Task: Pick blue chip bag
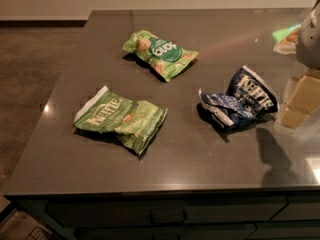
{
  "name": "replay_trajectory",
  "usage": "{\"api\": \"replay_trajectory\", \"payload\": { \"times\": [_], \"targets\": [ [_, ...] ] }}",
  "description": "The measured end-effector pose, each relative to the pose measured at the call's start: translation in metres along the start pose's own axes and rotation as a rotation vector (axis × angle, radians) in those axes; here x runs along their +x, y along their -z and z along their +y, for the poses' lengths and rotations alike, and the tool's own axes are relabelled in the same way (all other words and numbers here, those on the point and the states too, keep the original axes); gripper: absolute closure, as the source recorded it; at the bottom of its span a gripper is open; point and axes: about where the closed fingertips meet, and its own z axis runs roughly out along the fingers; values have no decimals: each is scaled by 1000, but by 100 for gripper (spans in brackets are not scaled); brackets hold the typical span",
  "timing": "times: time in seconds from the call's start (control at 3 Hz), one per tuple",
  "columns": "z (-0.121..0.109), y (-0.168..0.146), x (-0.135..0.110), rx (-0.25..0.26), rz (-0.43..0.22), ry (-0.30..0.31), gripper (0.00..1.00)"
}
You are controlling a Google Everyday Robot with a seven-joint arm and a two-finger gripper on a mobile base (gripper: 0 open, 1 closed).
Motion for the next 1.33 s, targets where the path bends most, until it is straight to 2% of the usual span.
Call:
{"api": "replay_trajectory", "payload": {
  "times": [0.33, 1.0, 1.33],
  "targets": [
    [-1, 1, -1, 1, -2, 1, 0],
    [-24, -13, -12, -17, -37, 18, 0],
    [-47, -43, -21, -27, -40, 35, 0]
  ]
}}
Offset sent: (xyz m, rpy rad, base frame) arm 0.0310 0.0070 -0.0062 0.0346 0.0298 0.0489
